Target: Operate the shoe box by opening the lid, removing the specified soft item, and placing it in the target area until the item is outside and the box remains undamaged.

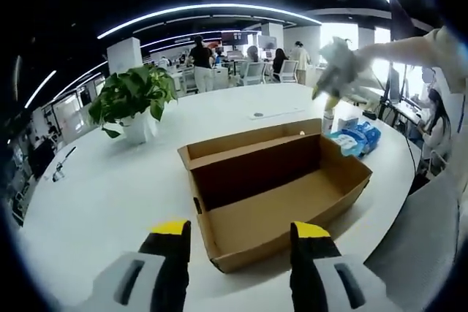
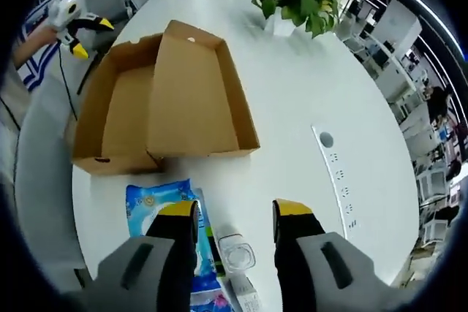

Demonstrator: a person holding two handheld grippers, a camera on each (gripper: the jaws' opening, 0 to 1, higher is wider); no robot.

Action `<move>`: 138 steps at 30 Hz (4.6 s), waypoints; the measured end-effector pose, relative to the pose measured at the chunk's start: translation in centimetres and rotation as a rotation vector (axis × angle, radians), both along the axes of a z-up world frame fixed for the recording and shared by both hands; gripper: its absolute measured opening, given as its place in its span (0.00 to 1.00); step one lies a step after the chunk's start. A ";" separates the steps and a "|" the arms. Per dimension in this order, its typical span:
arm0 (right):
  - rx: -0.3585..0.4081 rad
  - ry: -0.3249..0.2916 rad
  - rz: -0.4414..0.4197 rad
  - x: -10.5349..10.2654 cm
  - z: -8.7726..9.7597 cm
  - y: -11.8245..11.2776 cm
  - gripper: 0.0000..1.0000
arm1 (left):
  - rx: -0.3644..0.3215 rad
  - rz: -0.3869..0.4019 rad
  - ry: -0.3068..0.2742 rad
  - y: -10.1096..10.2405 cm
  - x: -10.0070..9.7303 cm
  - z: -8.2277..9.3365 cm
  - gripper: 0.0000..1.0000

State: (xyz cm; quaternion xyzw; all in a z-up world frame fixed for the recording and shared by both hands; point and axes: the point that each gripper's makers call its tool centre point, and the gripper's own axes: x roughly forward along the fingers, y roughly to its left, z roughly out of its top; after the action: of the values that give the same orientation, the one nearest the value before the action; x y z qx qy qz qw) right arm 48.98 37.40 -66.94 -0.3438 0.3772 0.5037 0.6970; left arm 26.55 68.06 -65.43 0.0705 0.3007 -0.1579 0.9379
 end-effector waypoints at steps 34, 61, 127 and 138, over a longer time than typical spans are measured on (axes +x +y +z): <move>0.151 0.213 -0.448 0.6 -4.9 6.0 0.29 | -0.096 0.234 0.148 3.6 0.8 -5.2 0.05; 0.113 0.237 -0.671 0.4 -6.3 6.1 0.07 | -0.134 0.255 0.172 3.6 0.9 -5.3 0.03; 0.368 0.041 -0.685 -2.2 3.3 5.6 0.01 | -0.103 0.248 0.189 3.2 0.4 -5.3 0.03; 0.402 0.023 -0.676 -3.5 4.5 5.6 0.01 | -0.099 0.239 0.191 3.1 0.5 -5.2 0.04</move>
State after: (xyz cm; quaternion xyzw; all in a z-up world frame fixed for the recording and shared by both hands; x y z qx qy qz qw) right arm 45.44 43.00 -62.45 -0.0513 0.3705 0.3134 0.8729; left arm 27.06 71.16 -70.67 -0.0276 0.3867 -0.0658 0.9194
